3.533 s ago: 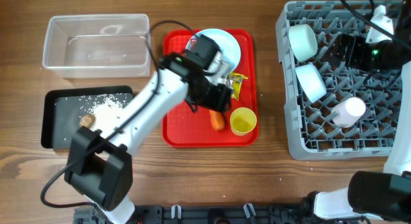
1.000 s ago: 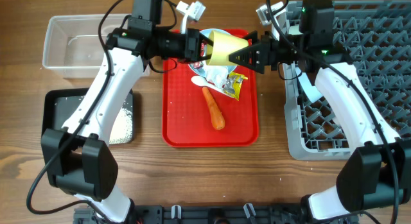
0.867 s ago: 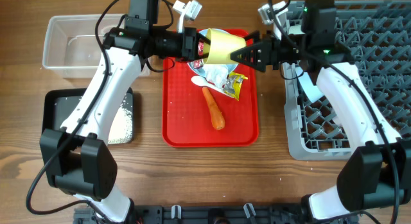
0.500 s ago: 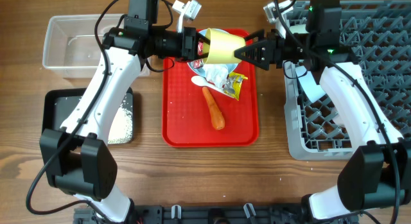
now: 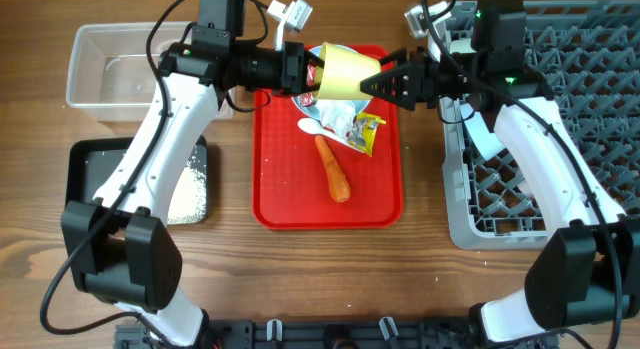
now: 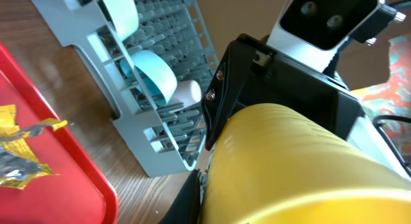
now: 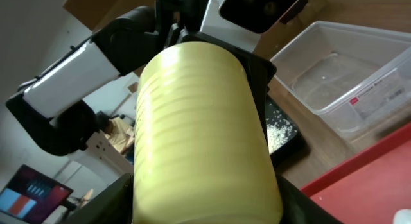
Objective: Sort waste into correct bins and load items into the dishwasher rack
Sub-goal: 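Pass the yellow cup from the left gripper to the right gripper, then carry the yellow cup over the rack with the right gripper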
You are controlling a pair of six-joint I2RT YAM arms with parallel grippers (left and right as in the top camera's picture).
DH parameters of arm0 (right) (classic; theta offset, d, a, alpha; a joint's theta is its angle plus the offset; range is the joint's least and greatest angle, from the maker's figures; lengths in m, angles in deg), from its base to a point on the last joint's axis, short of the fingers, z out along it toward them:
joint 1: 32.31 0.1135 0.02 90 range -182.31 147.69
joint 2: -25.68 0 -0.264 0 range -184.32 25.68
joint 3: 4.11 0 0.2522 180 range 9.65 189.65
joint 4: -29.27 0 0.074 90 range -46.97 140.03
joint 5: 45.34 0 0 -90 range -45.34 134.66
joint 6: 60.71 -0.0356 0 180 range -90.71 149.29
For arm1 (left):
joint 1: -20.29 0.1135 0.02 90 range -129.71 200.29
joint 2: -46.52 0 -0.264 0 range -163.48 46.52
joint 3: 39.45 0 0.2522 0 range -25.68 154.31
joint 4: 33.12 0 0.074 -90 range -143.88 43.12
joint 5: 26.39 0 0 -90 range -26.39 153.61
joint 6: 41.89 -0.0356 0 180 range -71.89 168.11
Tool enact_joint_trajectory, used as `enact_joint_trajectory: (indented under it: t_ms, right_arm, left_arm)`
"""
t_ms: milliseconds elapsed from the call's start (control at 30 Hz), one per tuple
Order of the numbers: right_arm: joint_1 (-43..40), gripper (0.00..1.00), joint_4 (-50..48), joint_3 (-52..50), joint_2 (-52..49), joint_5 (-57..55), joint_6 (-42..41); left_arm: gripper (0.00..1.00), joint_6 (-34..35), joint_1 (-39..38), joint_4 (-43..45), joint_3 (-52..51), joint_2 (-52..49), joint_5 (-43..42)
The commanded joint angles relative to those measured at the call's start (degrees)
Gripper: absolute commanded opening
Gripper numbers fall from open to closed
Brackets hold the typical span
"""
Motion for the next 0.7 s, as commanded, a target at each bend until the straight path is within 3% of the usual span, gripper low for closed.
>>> enact_joint_trajectory:
  t_ms: [0,67,133,300,400,667]
  right_arm:
    - [0.68,0.48,-0.28,0.17,-0.90,-0.04,1.05]
    - [0.68,0.41,-0.28,0.17,-0.90,-0.04,1.03]
    - [0.66,0.40,-0.28,0.17,-0.90,-0.04,1.05]
    - [-0.22,0.38,-0.33,0.17,-0.90,-0.07,1.05]
    - [-2.73,0.38,-0.26,0.17,-0.90,-0.07,0.22]
    - [-10.69,0.38,1.40,0.17,-0.90,-2.93,-0.11]
  left_arm:
    - [0.04,-0.44,-0.17,0.17,0.11,0.20,0.04]
    - [0.04,-0.46,-0.17,0.17,0.11,0.20,0.04]
    - [0.07,-0.46,-0.17,0.17,0.11,0.22,0.04]
    - [0.43,-0.48,-0.17,0.17,0.11,0.20,0.35]
    - [0.53,-0.48,-0.17,-0.31,0.11,0.22,2.27]
    - [0.63,-0.48,-0.17,-1.18,0.11,0.20,5.73]
